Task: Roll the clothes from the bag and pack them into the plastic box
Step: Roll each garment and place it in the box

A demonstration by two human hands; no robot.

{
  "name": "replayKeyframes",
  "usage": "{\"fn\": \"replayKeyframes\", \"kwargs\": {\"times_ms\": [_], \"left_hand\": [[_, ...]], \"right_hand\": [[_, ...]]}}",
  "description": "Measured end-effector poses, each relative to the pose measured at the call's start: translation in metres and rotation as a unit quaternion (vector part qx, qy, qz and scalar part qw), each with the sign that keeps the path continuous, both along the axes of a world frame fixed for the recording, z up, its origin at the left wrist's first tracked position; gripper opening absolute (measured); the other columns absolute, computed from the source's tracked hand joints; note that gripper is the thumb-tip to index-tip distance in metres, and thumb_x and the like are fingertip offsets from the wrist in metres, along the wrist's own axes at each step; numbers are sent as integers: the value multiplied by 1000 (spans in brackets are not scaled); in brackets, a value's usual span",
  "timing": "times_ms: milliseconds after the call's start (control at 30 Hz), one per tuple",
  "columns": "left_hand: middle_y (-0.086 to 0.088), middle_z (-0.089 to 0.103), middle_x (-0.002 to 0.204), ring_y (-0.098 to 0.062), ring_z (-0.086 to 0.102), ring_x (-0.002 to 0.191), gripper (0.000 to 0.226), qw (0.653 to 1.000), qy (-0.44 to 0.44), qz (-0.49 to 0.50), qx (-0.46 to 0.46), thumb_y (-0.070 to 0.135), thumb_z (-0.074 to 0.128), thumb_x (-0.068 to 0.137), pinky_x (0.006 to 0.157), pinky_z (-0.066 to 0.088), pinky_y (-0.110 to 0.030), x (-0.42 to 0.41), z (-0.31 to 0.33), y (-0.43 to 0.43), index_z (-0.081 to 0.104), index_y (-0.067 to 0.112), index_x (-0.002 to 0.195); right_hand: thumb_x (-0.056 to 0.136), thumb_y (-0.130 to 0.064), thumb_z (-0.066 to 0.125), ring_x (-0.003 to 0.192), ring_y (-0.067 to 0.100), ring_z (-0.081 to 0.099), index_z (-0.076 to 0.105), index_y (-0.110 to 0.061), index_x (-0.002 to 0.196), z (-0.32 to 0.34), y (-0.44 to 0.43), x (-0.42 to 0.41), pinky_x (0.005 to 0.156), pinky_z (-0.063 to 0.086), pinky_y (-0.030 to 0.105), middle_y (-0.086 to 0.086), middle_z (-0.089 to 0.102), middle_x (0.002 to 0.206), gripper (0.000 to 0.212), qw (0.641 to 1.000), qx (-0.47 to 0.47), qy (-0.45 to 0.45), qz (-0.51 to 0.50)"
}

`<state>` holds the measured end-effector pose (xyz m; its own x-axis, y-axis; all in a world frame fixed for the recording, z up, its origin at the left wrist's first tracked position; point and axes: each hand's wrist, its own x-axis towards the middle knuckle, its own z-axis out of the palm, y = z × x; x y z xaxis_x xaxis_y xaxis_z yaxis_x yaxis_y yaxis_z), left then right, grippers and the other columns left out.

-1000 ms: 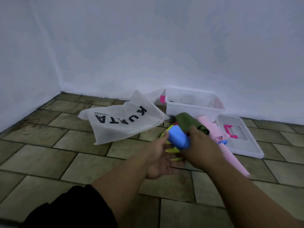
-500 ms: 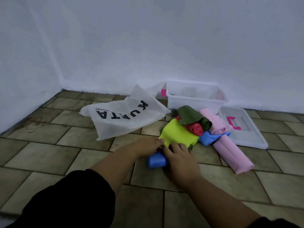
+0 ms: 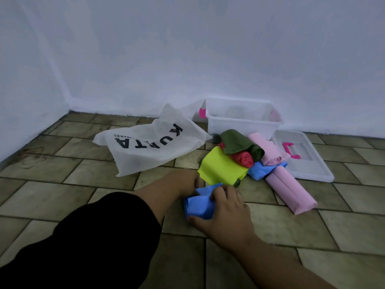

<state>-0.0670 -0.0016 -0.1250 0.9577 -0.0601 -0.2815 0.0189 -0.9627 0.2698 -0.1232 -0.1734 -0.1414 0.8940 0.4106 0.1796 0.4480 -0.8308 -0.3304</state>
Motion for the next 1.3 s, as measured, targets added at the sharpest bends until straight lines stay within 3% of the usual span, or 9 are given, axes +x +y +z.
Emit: {"fn": "replayKeyframes", "kwargs": {"times_ms": [100,333,467,567,900,1067,1133,1233,1300], "left_hand": [[-9,61,110,-25,57,100,33,999,25,10,38,35,69,80,82,45,-34,8,2,1,61,13,103],[-11,56,120,-28,56,110,56,989,33,57,129,50,66,78,83,44,-36,27,-4,7,52,12,117],[-10,56,124,-28,55,113,58,987,10,84,136,50,66,76,84,44,-36,33,-12,13,51,13,118],[-7,56,120,-25,55,109,61,990,-2,80,120,54,70,71,76,40,-34,35,-17,14,51,13,112],[-7,56,122,-25,55,109,62,990,14,82,115,54,70,72,84,44,-36,40,-22,16,50,13,114],[-7,59,115,-26,57,102,52,992,-7,82,94,55,70,72,74,41,-34,35,-25,18,49,17,100],[-7,60,111,-26,57,98,48,992,-25,93,78,53,71,71,74,44,-34,28,-24,18,46,19,94],[-7,55,113,-27,56,99,48,988,-102,101,54,47,70,74,79,47,-37,12,-11,10,49,19,106],[-5,54,111,-23,55,96,42,983,-144,105,-41,45,69,75,75,43,-33,-2,5,1,50,23,105]], "right_hand": [[52,-85,45,111,17,38,41,-29,106,1,20,3,73,36,33,-4,39,115,77,999,-27,0,-29],[59,-69,52,121,21,38,41,-37,120,-1,30,9,84,38,41,-5,38,132,70,998,2,-22,-52],[55,-66,51,107,21,46,52,-41,102,1,23,7,78,35,42,-14,54,105,53,997,32,-62,-26],[57,-67,50,101,19,45,52,-38,91,-3,17,3,78,32,40,-15,53,92,45,999,23,-36,-13],[61,-73,49,109,13,38,47,-40,107,-2,1,6,79,26,38,-19,52,107,57,995,-63,21,74],[74,-32,58,115,12,49,43,-41,112,10,-27,27,105,22,43,-13,57,114,42,987,-46,97,119],[77,-26,62,113,11,51,48,-39,112,14,-30,34,106,20,36,-14,59,115,39,984,-43,109,136],[77,-23,66,110,8,52,54,-37,111,18,-28,42,105,23,32,-19,61,117,39,979,-45,122,155],[78,-21,67,107,6,51,57,-36,111,20,-27,47,104,25,29,-21,61,117,38,977,-36,137,158]]}}
